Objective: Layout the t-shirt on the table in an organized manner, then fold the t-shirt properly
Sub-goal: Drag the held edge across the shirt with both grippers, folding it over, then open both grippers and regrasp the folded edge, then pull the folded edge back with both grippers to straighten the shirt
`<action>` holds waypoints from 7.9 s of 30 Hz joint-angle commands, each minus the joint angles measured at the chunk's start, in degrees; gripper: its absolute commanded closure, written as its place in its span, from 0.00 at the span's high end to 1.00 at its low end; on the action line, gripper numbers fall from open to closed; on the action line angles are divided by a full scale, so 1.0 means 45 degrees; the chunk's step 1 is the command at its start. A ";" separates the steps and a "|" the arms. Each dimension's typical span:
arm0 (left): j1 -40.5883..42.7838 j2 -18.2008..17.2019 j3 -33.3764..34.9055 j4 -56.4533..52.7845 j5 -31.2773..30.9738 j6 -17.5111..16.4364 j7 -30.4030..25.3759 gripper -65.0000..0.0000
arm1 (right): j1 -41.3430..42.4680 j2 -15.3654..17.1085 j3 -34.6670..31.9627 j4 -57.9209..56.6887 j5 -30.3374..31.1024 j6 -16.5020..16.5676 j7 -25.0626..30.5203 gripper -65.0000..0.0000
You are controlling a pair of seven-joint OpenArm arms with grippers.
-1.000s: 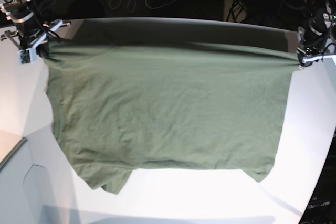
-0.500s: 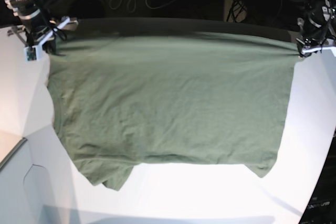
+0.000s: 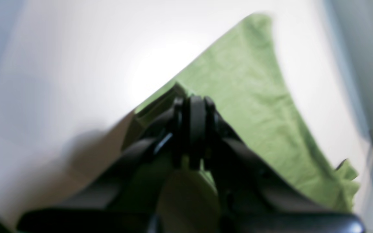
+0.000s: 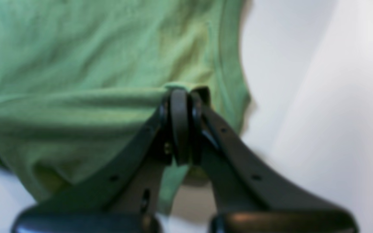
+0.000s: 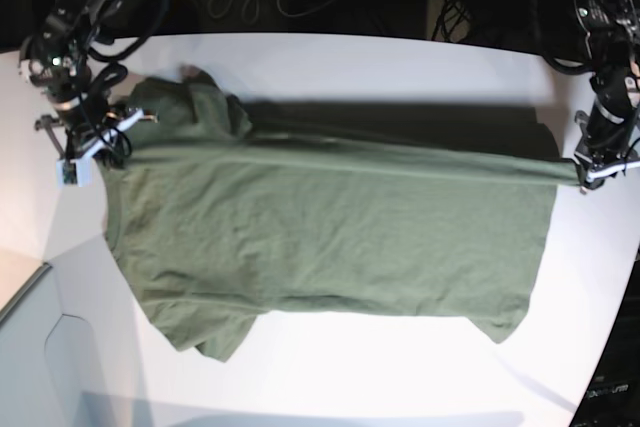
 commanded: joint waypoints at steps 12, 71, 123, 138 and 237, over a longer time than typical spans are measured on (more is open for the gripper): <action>-0.1722 -0.0212 -0.0060 -0.1828 -0.0054 0.0045 -0.0275 0.01 | 0.2193 0.1026 -0.1554 -0.1850 0.0140 -0.0060 0.0307 0.00; -0.3460 -0.0857 0.1093 -0.5911 0.1587 0.0084 -0.0412 0.51 | 0.1685 0.1476 -0.1476 -0.1499 0.0179 -0.0060 0.0228 0.55; -0.3773 -0.0857 0.2363 -0.6380 0.2349 0.0084 -0.0275 0.36 | 0.0924 0.2296 -0.0284 -0.2984 0.0140 -0.0060 0.0287 0.63; -0.3831 -0.0896 0.2363 -0.7689 0.2349 0.0104 -0.0393 0.00 | 0.1451 0.2648 -0.0401 -0.4996 0.0159 -0.0060 0.0307 0.56; 0.1717 0.0608 -0.2131 0.0692 0.2290 0.0123 0.3593 0.51 | -0.4742 0.2042 0.0165 0.0650 0.0159 -0.0060 0.1811 0.51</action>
